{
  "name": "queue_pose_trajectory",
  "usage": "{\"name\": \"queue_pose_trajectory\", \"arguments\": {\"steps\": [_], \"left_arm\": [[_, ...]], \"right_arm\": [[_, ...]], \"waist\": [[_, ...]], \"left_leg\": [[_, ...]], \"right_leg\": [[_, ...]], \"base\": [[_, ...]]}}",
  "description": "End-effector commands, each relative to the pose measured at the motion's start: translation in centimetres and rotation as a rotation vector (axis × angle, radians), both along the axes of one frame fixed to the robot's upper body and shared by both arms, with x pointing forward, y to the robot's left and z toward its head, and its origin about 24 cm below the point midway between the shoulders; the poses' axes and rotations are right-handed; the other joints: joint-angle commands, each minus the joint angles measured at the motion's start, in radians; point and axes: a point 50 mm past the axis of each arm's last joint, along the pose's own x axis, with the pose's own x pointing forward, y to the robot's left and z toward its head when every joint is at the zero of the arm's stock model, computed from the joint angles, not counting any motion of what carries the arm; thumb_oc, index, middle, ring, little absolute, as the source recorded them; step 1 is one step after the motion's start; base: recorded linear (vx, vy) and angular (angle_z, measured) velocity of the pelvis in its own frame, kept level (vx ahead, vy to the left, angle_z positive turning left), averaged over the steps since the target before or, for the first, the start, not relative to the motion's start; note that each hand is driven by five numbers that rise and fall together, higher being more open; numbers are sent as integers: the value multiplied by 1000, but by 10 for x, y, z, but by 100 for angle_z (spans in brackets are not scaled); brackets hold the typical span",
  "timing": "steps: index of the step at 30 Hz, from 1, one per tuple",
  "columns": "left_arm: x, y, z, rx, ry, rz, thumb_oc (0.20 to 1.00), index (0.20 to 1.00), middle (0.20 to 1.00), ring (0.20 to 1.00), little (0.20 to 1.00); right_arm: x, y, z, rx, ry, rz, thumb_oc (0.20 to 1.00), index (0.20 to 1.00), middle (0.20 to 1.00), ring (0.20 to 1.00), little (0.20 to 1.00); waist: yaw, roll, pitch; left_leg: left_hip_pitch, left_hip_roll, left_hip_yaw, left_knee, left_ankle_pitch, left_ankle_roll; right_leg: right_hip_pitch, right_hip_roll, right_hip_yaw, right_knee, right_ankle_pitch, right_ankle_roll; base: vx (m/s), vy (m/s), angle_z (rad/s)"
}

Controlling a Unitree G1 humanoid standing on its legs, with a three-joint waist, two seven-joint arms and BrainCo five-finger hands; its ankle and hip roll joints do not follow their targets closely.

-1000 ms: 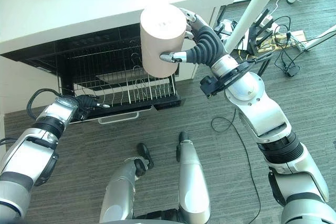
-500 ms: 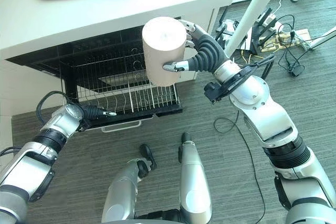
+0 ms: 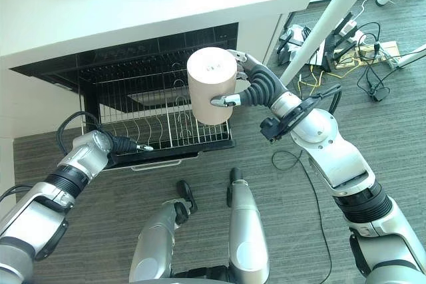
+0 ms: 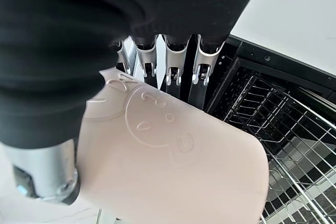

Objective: Place the dishes in the dishwasher.

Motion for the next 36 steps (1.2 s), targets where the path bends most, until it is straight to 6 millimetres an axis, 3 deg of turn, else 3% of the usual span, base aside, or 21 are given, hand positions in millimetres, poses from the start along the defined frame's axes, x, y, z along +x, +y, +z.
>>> {"name": "queue_pose_trajectory", "arguments": {"steps": [1,9,19,29,36], "left_arm": [[-40,4,-52,31,285,-39,1000,1000,1000,1000,1000],[-40,-3,-45,57,295,-111,1000,1000,1000,1000,1000],[-22,-25,1,23,180,-234,1000,1000,1000,1000,1000],[-7,-44,43,-106,44,-287,1000,1000,1000,1000,1000],[4,-61,90,-338,-238,-307,1000,1000,1000,1000,1000]], "right_arm": [[-5,-1,26,45,-116,9,200,200,200,200,200],[24,-14,6,5,16,-120,200,200,200,200,200],[80,-32,-19,-1,213,-333,200,200,200,200,200],[110,-41,-27,0,367,-502,200,200,200,200,200],[118,-65,-45,-5,481,-655,200,200,200,200,200]], "waist": [[25,-32,-22],[66,-31,-22],[148,-8,-25],[196,23,-22],[211,42,-22]], "left_leg": [[14,66,-50,73,-92,-44],[11,61,-77,75,-88,-43],[-8,38,-129,78,-79,-42],[-25,18,-148,76,-70,-45],[-34,10,-150,72,-61,-45]], "right_leg": [[61,-69,5,-110,16,108],[78,-82,-20,-122,24,107],[76,-123,-64,-115,33,103],[57,-144,-79,-96,35,101],[39,-150,-76,-72,30,99]], "base": [[-11,-29,10],[-2,-41,7],[0,-28,16],[2,19,10],[9,41,6]]}}
